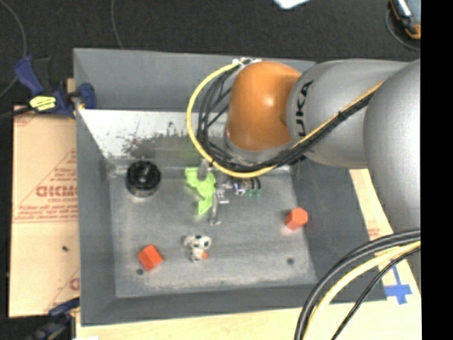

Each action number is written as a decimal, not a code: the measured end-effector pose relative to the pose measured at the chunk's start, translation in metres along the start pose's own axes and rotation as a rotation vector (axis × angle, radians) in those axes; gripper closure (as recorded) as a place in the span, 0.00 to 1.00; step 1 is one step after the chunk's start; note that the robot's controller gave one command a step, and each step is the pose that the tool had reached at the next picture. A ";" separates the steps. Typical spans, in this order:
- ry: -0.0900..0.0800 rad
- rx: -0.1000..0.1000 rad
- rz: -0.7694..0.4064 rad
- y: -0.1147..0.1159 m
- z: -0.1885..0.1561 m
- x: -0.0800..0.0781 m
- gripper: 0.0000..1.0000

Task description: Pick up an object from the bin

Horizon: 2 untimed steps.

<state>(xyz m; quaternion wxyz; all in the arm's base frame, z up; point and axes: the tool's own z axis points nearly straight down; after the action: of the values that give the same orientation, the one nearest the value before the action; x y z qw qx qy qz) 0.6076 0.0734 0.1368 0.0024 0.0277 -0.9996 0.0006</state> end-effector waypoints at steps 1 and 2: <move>-0.015 -0.001 -0.094 -0.018 -0.001 -0.022 0.00; -0.011 0.001 -0.272 -0.023 0.028 -0.032 0.00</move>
Offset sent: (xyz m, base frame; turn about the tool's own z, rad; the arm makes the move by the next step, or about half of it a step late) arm 0.0324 -0.0216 -0.0367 -0.3074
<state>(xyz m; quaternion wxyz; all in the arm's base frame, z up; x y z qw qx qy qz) 0.6402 0.0526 0.1082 -0.0030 0.1631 -0.9866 0.0004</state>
